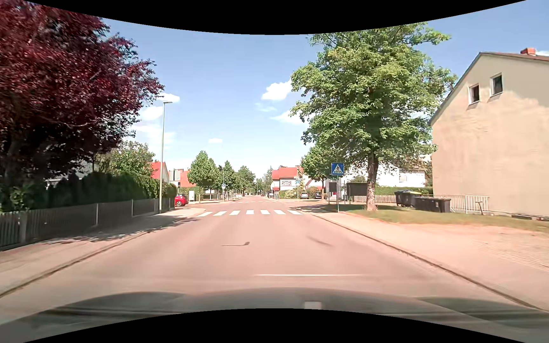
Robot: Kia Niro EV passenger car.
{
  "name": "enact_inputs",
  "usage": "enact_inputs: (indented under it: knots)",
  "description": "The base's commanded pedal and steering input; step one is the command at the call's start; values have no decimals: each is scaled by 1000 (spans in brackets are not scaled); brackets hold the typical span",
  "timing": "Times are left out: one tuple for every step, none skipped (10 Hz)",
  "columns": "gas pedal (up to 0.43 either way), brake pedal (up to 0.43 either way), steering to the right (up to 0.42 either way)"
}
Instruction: Follow the waypoints while adhering to traffic rules and regulations
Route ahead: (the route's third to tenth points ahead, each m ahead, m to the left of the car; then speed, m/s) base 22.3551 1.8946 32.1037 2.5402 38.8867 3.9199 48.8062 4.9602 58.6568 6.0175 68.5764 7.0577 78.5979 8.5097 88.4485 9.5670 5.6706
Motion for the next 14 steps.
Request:
enact_inputs:
  knots:
    - [87, 0, 8]
    - [87, 0, 7]
    - [87, 0, 5]
    - [87, 0, 3]
    - [67, 0, 0]
    - [47, 0, -2]
    - [47, 0, -9]
    - [47, 0, -13]
    - [47, 0, -16]
    - [47, 0, -22]
    - [47, 0, -27]
    - [47, 0, -32]
    - [47, 0, -35]
    - [47, 0, -39]
